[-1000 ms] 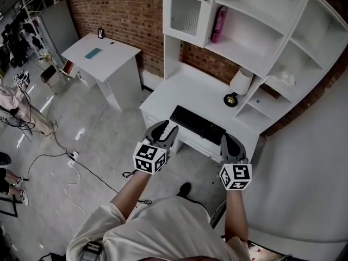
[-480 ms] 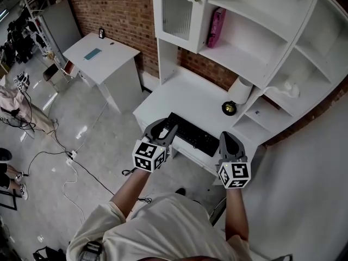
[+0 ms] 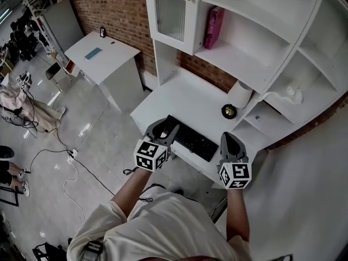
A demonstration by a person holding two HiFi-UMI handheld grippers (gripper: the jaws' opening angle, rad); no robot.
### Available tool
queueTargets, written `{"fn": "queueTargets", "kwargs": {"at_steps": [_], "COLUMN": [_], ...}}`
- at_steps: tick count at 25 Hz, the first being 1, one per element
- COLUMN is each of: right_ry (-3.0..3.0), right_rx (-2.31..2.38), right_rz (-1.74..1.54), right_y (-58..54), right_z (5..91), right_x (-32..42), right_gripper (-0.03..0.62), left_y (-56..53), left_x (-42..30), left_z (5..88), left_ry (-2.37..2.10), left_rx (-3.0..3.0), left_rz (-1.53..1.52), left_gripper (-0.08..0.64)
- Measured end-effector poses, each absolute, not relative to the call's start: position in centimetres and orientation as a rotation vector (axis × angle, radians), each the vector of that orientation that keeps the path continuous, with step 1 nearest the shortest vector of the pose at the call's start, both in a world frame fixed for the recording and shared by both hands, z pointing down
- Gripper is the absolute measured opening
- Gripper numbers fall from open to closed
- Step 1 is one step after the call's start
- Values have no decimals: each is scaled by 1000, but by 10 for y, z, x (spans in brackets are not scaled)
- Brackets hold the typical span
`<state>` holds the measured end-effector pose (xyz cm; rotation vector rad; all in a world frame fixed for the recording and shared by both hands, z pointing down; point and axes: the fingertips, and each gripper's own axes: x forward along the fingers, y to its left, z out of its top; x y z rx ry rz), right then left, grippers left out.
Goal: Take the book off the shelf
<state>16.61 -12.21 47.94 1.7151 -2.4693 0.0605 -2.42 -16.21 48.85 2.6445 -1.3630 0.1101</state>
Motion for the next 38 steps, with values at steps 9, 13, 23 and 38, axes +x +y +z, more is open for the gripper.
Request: {"fn": "queueTargets", "kwargs": {"at_steps": [9, 13, 23, 38], "right_ry": [-2432, -2405, -2341, -2186], "right_rx": [1755, 1804, 1893, 2093], "right_rz": [63, 85, 78, 77], "right_y": [-161, -186, -250, -300], "right_z": [480, 482, 473, 462], "right_x": [173, 174, 165, 171], "right_gripper": [3, 3, 3, 3], "left_y": [-208, -240, -322, -401], "left_x": [-17, -18, -16, 9], "left_z": [497, 498, 495, 480], "left_ry": [-1319, -1282, -1156, -944], "left_rx": [2655, 2675, 2726, 2840], "left_rz": [128, 142, 135, 121], "left_gripper": [143, 143, 143, 143]}}
